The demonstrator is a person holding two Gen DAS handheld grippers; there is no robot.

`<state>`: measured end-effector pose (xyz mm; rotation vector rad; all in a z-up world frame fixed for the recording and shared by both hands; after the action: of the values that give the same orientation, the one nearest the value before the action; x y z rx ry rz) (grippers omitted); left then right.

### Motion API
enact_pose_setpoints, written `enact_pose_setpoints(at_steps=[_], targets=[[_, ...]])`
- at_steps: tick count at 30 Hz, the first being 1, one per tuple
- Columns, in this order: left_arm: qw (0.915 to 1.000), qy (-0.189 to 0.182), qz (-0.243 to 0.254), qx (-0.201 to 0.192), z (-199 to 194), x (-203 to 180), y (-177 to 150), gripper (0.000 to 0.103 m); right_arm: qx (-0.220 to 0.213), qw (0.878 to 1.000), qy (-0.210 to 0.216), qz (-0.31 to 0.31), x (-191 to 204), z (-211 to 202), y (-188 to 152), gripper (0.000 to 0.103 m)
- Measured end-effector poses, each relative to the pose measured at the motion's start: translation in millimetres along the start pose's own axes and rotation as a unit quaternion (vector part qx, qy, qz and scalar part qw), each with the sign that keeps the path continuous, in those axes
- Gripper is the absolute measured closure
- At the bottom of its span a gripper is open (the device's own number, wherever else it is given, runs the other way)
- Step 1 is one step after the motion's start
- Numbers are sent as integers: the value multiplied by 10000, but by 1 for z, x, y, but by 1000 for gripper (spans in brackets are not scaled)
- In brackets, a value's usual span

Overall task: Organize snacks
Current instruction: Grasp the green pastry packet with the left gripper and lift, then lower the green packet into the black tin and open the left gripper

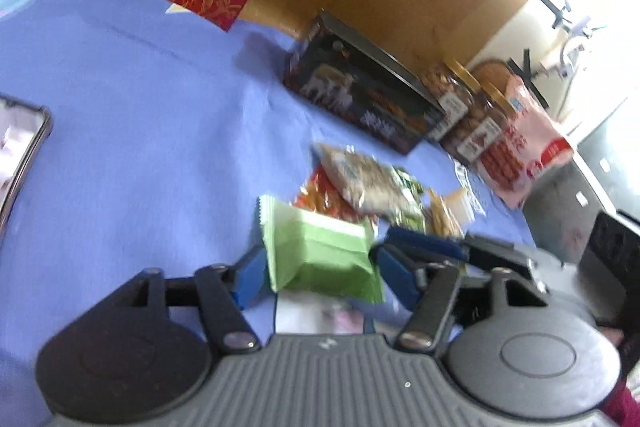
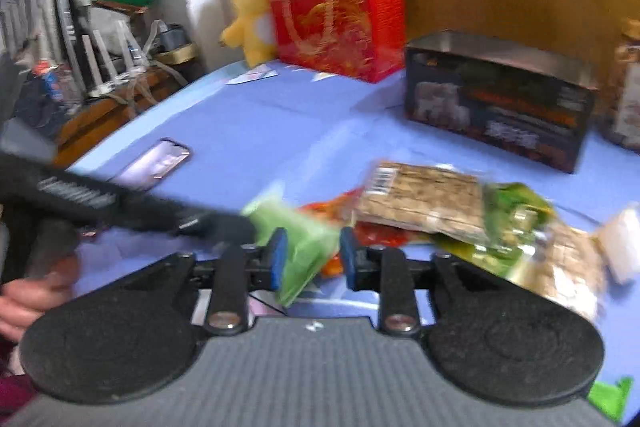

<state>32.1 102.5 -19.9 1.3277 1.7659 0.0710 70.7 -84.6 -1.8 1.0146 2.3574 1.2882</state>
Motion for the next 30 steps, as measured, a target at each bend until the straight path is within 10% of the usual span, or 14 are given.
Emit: enact_pose_setpoints(at_steps=[13,18,30], targets=[[9991,307,291,-4,14,0,9,36,148,9959,-297,-842,21,8,-18,45],[9980,298,551,78,17,-11,-3,55,321,9906,-293,-1299,37,24,-21,66],[9939,46,1091,-121,6,-63,21,56,-430,9876,-875,-1231,21,-5,0,67]])
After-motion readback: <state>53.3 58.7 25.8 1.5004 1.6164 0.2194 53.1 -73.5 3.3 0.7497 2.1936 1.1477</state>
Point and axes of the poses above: each gripper's, at about its wrist camera, not at the fingertips, and z roughly the way its jaws point, x to its left, y to its top, the point moved 4 cm from there along z, roughly the way its jaws point, and after that the axes turned 5 degrees about -z, right-handed, at the moved point
